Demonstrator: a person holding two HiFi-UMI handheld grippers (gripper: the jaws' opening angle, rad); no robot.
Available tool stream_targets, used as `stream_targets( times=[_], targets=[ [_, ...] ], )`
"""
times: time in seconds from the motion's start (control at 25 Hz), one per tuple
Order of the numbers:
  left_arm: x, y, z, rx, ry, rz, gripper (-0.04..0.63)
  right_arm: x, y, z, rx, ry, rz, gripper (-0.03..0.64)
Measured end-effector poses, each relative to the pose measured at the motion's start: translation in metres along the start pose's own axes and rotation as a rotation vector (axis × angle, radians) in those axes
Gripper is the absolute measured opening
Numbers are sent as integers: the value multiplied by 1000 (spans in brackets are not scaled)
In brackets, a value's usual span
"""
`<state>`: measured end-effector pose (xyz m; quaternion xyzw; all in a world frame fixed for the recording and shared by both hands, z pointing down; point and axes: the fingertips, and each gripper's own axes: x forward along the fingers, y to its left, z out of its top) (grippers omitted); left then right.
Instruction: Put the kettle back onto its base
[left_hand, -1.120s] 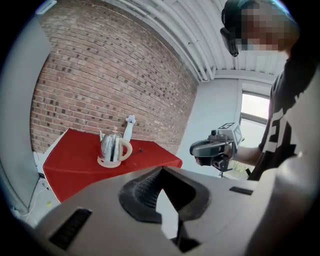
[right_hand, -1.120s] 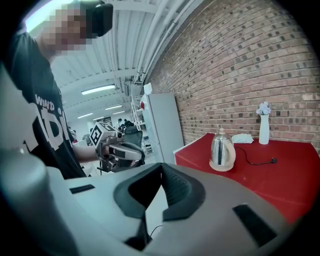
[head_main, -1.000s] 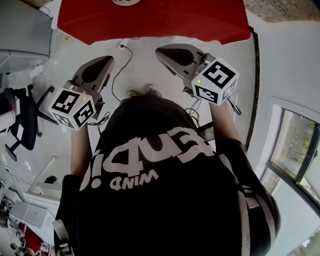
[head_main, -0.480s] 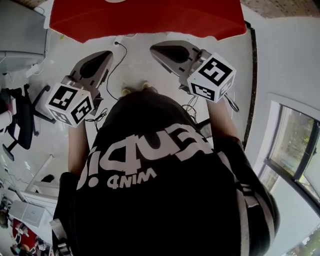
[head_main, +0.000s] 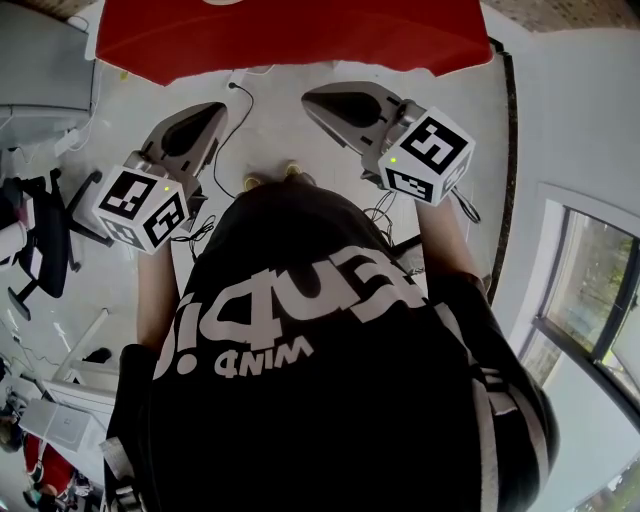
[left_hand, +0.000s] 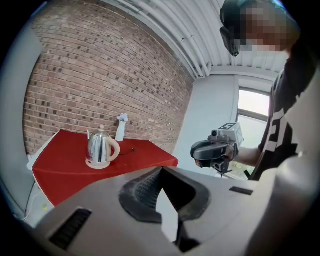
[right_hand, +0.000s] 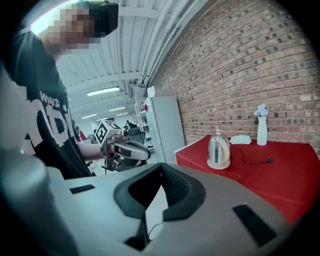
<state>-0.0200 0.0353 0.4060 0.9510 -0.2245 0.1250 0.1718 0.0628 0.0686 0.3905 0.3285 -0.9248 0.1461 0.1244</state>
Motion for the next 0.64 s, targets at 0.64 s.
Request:
stream_targets(
  times=[0.64],
  targets=[
    [2, -5, -5, 4, 15, -13, 9, -3, 3, -8, -8, 17, 6, 21]
  ],
)
